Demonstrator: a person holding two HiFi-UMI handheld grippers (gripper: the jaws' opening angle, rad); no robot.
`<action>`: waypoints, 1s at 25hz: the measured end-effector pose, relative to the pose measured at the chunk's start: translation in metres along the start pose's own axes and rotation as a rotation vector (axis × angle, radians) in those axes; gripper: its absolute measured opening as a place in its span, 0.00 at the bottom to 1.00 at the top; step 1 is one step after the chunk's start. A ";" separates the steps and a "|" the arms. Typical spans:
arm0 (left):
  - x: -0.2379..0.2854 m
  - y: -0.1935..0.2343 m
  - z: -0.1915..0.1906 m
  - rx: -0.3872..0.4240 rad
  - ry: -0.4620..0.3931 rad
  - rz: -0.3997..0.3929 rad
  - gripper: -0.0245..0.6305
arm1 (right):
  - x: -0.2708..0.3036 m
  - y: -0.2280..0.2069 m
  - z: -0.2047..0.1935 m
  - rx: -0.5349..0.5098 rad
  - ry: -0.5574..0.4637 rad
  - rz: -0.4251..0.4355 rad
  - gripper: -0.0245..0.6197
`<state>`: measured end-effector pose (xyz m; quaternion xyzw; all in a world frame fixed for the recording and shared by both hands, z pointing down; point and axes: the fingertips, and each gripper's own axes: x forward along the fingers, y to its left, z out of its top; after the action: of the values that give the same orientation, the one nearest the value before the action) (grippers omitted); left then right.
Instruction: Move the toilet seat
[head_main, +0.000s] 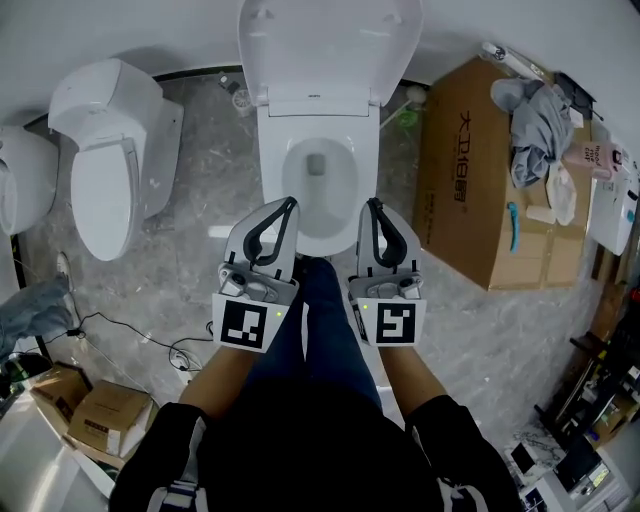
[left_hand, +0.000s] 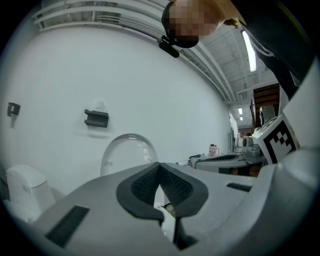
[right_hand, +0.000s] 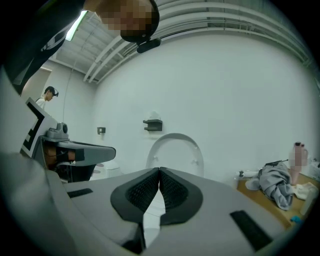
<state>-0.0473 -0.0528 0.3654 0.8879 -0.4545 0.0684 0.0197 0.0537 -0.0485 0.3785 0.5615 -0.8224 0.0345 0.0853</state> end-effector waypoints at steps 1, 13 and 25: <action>0.002 0.000 -0.004 0.002 -0.001 0.001 0.04 | 0.001 0.000 -0.007 -0.003 0.007 0.004 0.07; 0.020 0.002 -0.068 -0.037 0.048 -0.010 0.04 | 0.017 -0.005 -0.072 0.025 0.042 -0.013 0.07; 0.033 0.009 -0.124 -0.015 0.079 0.000 0.04 | 0.029 -0.008 -0.123 0.033 0.068 0.002 0.07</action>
<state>-0.0482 -0.0720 0.4921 0.8843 -0.4540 0.0999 0.0441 0.0632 -0.0591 0.5042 0.5604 -0.8189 0.0674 0.1040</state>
